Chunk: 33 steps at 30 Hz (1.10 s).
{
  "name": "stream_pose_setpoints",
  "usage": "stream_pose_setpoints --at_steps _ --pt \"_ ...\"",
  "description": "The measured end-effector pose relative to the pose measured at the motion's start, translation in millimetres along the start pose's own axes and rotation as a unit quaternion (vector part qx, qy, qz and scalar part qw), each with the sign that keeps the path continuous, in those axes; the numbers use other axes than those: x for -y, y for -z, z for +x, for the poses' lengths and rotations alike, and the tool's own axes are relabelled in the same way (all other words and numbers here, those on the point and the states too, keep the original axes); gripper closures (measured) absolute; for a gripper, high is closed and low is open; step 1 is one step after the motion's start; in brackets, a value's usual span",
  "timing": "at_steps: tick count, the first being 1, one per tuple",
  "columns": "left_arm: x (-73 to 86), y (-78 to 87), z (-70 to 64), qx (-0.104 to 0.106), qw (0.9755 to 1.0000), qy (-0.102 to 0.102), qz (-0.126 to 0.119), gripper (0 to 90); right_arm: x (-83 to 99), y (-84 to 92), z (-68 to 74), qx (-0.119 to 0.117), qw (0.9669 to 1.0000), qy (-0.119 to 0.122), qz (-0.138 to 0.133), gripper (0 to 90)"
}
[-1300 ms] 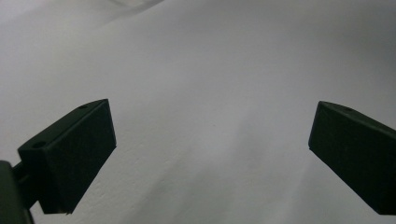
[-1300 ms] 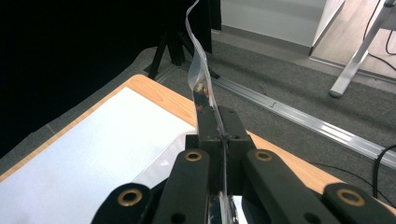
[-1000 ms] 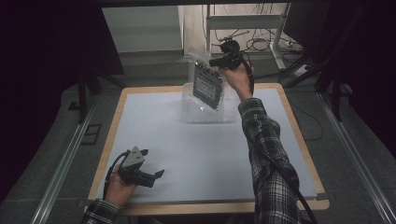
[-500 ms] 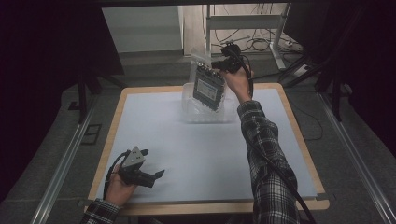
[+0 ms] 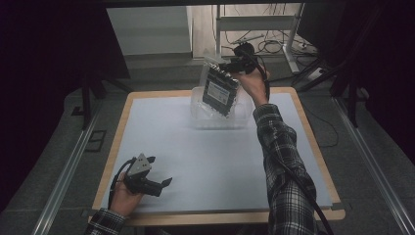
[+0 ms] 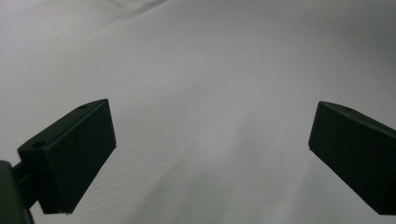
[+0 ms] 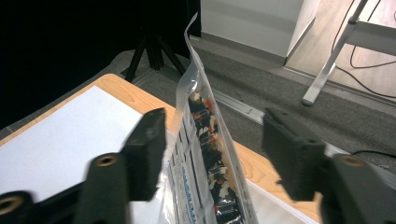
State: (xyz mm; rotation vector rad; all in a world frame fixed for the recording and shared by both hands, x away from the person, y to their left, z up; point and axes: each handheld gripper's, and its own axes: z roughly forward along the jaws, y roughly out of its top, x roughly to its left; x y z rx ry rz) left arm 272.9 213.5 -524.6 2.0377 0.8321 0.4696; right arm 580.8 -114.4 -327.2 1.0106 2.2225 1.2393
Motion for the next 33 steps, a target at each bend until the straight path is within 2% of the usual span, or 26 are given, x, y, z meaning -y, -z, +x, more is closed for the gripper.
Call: stream_pose_setpoints --at_steps 4,11,20,25,33 --pt "-0.2 -0.2 -0.5 -0.001 1.0 -0.001 -0.002 0.2 0.6 4.2 -1.0 -0.003 1.0 0.003 0.0 30.0" --pt "-0.6 0.0 -1.4 0.003 1.0 -0.001 -0.006 0.4 2.0 12.0 0.8 -0.005 0.9999 0.011 0.0 24.3" --pt "-0.1 3.1 3.1 0.004 0.9995 0.025 -0.018 0.5 4.8 21.6 3.3 -0.011 0.9997 0.023 -0.001 17.8" --pt "0.2 2.6 3.0 -0.001 0.9997 0.019 -0.015 0.4 7.4 25.2 3.3 -0.015 0.9994 0.03 0.0 16.2" --pt "0.3 1.2 2.5 -0.003 0.9999 0.015 -0.007 0.3 9.8 33.5 2.1 -0.021 0.9994 0.027 -0.003 14.5"
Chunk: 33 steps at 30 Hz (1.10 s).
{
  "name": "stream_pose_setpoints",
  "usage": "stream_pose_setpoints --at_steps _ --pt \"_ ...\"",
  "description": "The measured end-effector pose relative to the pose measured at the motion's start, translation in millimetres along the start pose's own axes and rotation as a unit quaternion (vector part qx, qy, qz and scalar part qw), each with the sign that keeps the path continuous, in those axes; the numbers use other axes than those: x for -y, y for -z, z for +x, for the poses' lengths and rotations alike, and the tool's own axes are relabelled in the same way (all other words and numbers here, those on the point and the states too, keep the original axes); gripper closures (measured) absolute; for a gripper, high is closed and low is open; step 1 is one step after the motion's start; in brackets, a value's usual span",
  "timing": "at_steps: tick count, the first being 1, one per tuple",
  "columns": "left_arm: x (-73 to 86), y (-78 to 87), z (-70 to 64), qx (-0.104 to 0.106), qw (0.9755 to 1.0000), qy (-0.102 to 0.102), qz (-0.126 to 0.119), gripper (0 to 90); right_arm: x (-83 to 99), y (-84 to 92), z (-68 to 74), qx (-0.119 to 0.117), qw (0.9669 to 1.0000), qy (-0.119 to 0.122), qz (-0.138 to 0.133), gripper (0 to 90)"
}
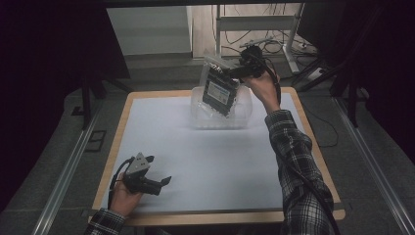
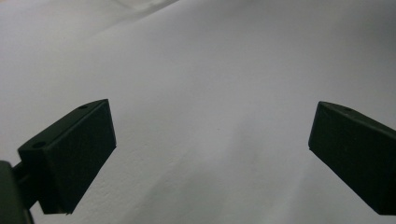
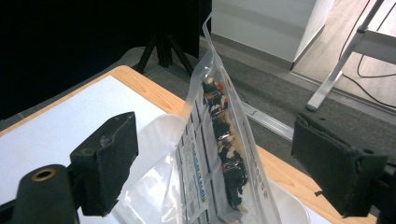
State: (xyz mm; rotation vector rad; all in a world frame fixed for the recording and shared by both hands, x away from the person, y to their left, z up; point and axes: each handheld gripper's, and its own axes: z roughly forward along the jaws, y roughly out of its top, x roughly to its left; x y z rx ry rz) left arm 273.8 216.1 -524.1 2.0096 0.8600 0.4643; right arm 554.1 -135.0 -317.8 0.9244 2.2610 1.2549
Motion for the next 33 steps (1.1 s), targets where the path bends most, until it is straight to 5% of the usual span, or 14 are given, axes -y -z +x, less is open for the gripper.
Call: stream_pose_setpoints --at_steps 33 --pt "-0.1 -1.9 -1.5 0.001 1.0 -0.006 0.005 0.0 34.6 29.2 3.3 -0.009 0.9993 0.016 0.032 7.7"
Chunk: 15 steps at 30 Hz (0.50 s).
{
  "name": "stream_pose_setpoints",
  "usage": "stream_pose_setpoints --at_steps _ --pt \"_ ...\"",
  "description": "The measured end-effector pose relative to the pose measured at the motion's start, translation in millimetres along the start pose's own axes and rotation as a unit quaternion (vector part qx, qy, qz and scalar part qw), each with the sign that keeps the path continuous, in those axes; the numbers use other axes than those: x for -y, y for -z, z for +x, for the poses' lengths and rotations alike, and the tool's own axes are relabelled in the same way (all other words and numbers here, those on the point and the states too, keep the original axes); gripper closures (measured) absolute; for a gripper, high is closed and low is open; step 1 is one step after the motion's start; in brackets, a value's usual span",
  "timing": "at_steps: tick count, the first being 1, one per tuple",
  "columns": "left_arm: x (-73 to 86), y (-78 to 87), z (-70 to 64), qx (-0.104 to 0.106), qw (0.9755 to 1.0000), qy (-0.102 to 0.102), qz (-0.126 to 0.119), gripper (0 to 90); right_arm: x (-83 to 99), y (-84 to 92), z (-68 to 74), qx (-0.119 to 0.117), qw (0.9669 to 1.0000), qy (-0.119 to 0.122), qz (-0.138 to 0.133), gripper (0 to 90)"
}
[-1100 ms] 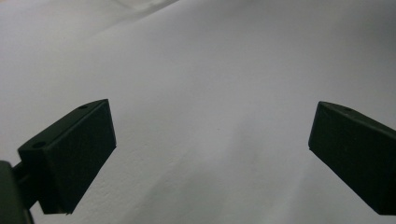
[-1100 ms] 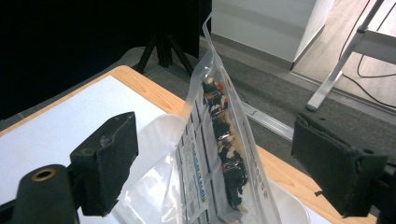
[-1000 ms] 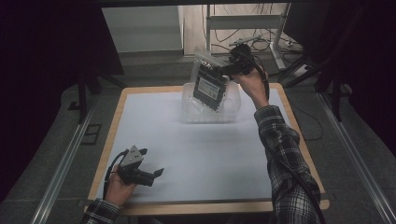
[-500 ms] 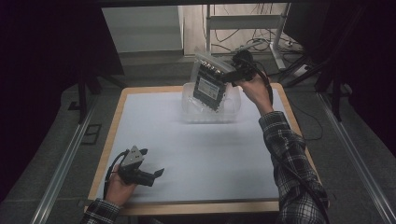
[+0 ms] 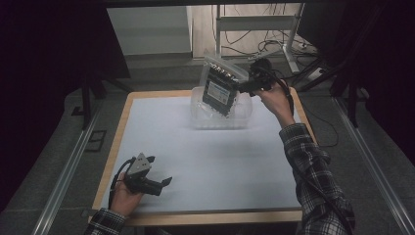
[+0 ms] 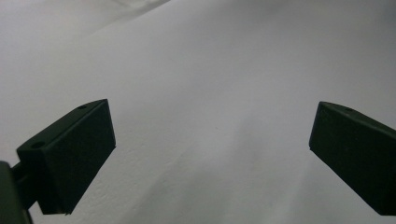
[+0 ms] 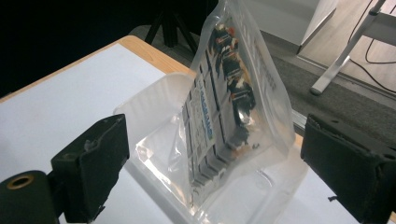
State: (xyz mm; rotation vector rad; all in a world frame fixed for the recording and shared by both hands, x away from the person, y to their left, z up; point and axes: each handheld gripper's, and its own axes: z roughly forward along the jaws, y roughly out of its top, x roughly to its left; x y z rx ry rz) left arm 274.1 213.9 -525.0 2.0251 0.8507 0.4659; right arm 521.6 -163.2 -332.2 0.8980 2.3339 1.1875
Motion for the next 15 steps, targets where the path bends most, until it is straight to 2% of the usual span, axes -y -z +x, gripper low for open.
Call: stream_pose_setpoints --at_steps 15 --pt "-0.4 0.1 -0.7 -0.001 1.0 -0.003 0.002 0.0 18.9 18.7 8.9 -0.005 0.9999 0.009 0.002 2.2"
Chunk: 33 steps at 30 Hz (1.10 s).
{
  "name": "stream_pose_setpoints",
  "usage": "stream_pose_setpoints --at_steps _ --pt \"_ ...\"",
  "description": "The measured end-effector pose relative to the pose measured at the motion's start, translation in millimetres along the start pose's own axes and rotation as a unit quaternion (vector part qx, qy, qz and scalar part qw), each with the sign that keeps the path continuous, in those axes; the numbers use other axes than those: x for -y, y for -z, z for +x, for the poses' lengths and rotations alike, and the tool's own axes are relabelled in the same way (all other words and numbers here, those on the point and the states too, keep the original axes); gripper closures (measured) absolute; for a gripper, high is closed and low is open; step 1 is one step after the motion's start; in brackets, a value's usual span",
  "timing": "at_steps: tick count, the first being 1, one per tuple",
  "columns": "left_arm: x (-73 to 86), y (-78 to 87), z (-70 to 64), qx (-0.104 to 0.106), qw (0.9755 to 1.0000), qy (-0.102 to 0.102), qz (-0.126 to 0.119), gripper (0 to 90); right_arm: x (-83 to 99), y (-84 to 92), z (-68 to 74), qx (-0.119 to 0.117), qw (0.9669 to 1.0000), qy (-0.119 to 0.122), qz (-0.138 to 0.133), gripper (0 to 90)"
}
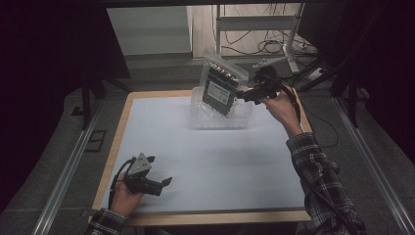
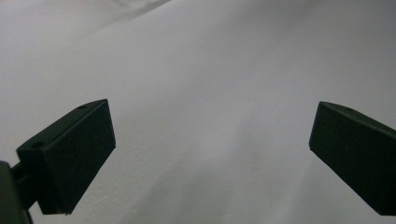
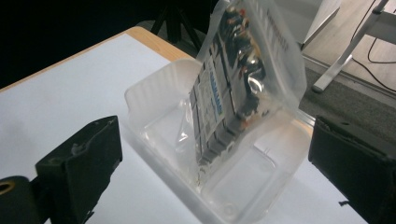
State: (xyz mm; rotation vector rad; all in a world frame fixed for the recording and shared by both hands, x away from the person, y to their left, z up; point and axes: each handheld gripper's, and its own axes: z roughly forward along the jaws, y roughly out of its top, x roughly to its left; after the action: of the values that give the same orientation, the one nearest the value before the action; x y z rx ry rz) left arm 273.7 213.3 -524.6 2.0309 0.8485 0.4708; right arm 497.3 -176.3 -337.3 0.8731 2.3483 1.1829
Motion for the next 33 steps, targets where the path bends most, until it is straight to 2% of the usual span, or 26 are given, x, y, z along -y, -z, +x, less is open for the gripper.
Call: stream_pose_setpoints --at_steps 8,16,23,30,31,33 --pt "-0.3 -0.2 -0.3 0.001 1.0 0.004 0.0 0.0 15.5 9.6 6.4 -0.004 1.0 -0.001 -0.008 0.0" --pt "-0.7 -0.8 -0.9 0.003 1.0 0.004 0.004 0.0 32.6 18.7 19.4 -0.014 0.9998 -0.001 -0.012 0.0" --pt "-0.8 -1.3 -1.5 0.001 1.0 0.002 0.005 0.0 48.3 24.6 32.4 -0.024 0.9996 0.0 -0.017 0.0" --pt "-0.9 -1.6 -1.9 0.0 1.0 0.0 0.007 0.0 71.0 25.2 48.4 -0.033 0.9993 0.001 -0.019 0.0" --pt "-0.9 -1.6 -2.0 0.0 1.0 0.0 0.007 0.0 78.7 25.4 53.0 -0.038 0.999 0.0 -0.021 0.0" --pt "-1.0 -1.7 -2.0 0.0 1.0 0.0 0.007 0.0 81.1 25.5 54.4 -0.039 0.999 0.0 -0.022 0.0"
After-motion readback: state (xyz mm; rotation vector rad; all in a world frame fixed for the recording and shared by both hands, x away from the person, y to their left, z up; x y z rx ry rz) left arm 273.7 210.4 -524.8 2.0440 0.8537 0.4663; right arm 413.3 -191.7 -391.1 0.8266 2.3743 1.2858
